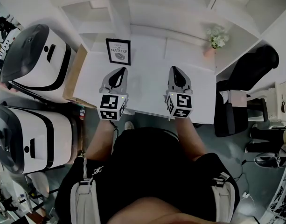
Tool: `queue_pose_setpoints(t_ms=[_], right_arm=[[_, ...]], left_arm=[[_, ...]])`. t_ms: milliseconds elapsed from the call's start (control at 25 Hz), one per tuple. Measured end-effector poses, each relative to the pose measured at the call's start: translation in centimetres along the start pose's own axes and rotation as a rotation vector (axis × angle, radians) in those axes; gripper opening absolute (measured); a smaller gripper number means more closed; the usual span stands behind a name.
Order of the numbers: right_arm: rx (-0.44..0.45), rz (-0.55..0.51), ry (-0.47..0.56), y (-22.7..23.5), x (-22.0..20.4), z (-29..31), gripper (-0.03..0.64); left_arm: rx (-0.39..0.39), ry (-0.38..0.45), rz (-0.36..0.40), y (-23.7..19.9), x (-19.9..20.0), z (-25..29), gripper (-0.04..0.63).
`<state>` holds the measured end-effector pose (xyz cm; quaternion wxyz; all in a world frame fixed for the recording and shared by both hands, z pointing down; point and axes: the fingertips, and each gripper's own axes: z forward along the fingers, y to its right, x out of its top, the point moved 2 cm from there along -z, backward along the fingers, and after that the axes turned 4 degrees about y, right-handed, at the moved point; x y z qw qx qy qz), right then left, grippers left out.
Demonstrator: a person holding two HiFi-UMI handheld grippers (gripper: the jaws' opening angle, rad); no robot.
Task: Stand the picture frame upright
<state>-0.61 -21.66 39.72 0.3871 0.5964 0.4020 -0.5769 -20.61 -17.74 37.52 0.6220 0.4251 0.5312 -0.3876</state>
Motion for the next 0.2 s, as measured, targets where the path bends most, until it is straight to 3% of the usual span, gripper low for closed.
queue_pose_setpoints(t_ms=[200], right_arm=[[0.009, -0.021, 0.001, -0.47, -0.16, 0.46, 0.000]], left_arm=[[0.007, 0.003, -0.019, -0.45, -0.27, 0.31, 0.017]])
